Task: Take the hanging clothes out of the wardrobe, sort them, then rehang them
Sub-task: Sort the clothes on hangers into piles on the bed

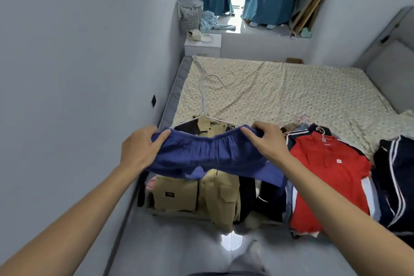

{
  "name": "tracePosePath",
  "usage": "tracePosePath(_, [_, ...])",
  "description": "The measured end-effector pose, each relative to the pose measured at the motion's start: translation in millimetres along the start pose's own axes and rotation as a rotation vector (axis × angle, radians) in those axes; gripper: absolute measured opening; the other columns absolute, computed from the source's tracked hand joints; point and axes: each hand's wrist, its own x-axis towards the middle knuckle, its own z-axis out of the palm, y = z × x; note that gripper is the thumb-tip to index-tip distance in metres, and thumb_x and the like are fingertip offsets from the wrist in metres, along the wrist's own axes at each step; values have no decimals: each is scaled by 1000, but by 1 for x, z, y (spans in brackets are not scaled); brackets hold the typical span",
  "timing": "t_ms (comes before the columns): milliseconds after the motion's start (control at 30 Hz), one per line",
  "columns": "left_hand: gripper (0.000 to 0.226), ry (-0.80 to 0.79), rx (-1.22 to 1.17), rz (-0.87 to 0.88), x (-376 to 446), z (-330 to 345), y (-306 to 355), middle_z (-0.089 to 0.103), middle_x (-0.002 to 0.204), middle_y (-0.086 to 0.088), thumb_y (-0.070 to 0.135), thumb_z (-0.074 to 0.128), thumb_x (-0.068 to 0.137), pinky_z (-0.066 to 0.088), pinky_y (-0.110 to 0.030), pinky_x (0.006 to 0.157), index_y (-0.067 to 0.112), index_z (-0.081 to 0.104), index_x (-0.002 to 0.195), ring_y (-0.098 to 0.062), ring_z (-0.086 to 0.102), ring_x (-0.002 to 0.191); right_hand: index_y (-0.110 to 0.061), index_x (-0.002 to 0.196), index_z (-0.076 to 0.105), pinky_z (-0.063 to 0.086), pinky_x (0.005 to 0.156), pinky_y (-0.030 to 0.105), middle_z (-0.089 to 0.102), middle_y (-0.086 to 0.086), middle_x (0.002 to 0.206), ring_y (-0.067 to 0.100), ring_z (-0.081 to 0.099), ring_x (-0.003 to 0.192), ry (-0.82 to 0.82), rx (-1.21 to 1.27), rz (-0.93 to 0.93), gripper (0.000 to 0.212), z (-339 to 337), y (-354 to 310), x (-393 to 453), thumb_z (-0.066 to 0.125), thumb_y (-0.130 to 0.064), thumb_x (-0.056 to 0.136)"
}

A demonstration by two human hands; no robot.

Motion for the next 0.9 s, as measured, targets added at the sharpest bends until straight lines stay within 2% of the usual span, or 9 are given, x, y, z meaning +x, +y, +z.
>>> tracePosePath(133, [61, -30, 32, -6, -30, -21, -35, 56, 62, 2, 67, 46, 100, 36, -34, 56, 17, 46, 64, -21, 54, 62, -20, 61, 46, 40, 59, 43, 49, -3, 55, 10, 48, 56, -29, 52, 42, 53, 23, -30, -51, 60, -64, 88])
tracePosePath(267, [64, 7, 37, -16, -33, -40, -53, 53, 56, 1, 66, 52, 98, 32, -33, 52, 14, 43, 61, -21, 51, 57, -19, 61, 44, 34, 57, 34, 48, -3, 56, 9, 46, 55, -25, 65, 42, 54, 34, -55, -59, 62, -61, 90])
tracePosePath(467, [64, -4, 35, -44, -22, -41, -69, 53, 55, 1, 64, 55, 97, 32, -33, 53, 13, 42, 60, -22, 51, 56, -19, 64, 51, 41, 60, 41, 52, 0, 57, 14, 53, 59, -20, 43, 72, 48, 45, -68, -54, 67, -54, 93])
tracePosePath(600, [62, -31, 23, -26, 5, -22, -69, 53, 57, 3, 65, 54, 97, 32, -32, 53, 17, 43, 59, -23, 52, 58, -26, 60, 44, 37, 57, 39, 50, -7, 57, 10, 48, 56, -24, 30, 111, 49, 53, -54, -43, 65, -54, 95])
tracePosePath(700, [61, -67, 7, -33, 33, 7, -64, 54, 58, 3, 64, 53, 98, 29, -31, 52, 16, 45, 61, -17, 50, 57, -24, 61, 43, 34, 57, 38, 49, -11, 57, 10, 44, 54, -49, 31, 148, 51, 62, -29, -20, 64, -53, 97])
tracePosePath(900, [61, -191, 0, -50, 122, 97, -65, 54, 64, -1, 63, 50, 101, 31, -34, 54, 12, 45, 67, -20, 50, 60, -25, 62, 45, 37, 58, 39, 48, -5, 56, 12, 48, 57, -117, 36, 220, 49, 98, 46, 64, 62, -54, 98])
